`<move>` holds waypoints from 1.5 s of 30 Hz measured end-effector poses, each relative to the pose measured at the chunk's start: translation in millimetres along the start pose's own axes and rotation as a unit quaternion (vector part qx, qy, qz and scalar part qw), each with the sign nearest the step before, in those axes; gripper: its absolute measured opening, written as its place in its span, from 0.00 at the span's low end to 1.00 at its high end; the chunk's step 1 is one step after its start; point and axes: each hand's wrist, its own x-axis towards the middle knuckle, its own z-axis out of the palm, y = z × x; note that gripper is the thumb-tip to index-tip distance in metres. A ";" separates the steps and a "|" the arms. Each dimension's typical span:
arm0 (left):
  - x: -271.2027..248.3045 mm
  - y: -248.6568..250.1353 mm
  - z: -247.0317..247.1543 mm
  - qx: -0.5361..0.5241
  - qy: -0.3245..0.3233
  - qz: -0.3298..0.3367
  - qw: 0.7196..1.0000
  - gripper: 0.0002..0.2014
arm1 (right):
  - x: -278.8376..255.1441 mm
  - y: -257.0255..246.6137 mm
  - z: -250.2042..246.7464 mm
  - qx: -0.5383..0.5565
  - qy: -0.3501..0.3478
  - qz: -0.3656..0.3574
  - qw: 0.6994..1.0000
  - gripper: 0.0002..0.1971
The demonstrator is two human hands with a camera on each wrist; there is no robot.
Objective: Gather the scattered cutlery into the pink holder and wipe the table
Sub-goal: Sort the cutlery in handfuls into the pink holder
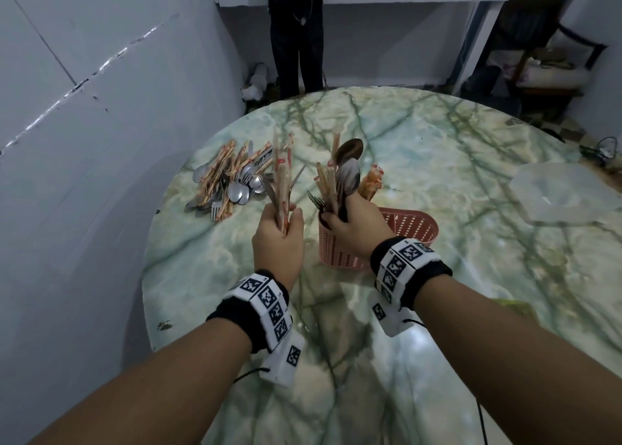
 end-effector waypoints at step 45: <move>27.0 -12.0 38.7 0.031 -0.130 -0.154 0.979 0.13 | 9.3 -2.5 -32.4 -0.257 0.058 -0.121 0.957 0.16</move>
